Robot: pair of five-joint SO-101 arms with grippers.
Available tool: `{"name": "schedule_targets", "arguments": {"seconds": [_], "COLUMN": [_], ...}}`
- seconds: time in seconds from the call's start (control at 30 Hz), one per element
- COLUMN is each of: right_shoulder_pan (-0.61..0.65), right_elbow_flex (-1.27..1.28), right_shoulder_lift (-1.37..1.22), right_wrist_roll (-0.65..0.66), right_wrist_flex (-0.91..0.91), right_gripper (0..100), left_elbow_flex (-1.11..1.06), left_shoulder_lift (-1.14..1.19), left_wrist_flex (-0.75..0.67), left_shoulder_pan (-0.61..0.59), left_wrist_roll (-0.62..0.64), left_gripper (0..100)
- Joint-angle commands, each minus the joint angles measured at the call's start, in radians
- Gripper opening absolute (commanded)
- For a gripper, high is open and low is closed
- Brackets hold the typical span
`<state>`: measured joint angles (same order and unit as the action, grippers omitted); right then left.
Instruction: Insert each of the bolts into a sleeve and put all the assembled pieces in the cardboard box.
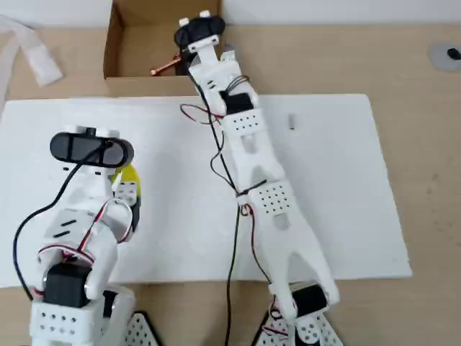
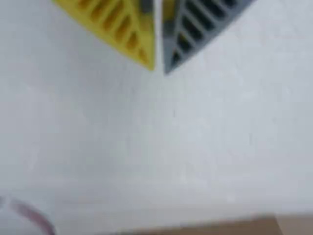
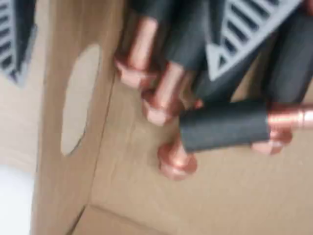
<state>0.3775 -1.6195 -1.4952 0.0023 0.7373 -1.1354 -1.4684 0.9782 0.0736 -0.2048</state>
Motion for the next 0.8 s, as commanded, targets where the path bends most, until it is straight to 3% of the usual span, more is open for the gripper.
{"name": "schedule_targets", "arguments": {"seconds": [0.0, 0.13, 0.47, 0.63, 0.77], "right_shoulder_pan": [-0.015, -0.016, -0.015, -0.059, -0.054], "right_elbow_flex": [-0.048, -0.047, -0.047, -0.007, 0.173], "right_shoulder_lift": [0.219, 0.398, 0.723, 0.892, 1.107], "right_wrist_roll": [-0.075, -0.135, -0.161, -0.204, -0.203], "right_wrist_flex": [0.164, 0.417, 1.040, 1.054, 1.056], "right_gripper": [16.0, 0.6, 0.9, 0.9, 0.9], "left_elbow_flex": [0.064, 0.114, -0.034, -0.081, -0.115], "left_shoulder_lift": [-0.005, -0.024, -0.372, -0.349, -0.354], "left_wrist_flex": [0.048, 0.110, 0.132, 0.124, 0.104], "left_shoulder_pan": [-0.014, -0.014, -0.015, -0.095, -0.195], "left_wrist_roll": [-0.005, -0.005, -0.006, -0.006, -0.006], "left_gripper": [1, 1, 1, 1, 1]}}
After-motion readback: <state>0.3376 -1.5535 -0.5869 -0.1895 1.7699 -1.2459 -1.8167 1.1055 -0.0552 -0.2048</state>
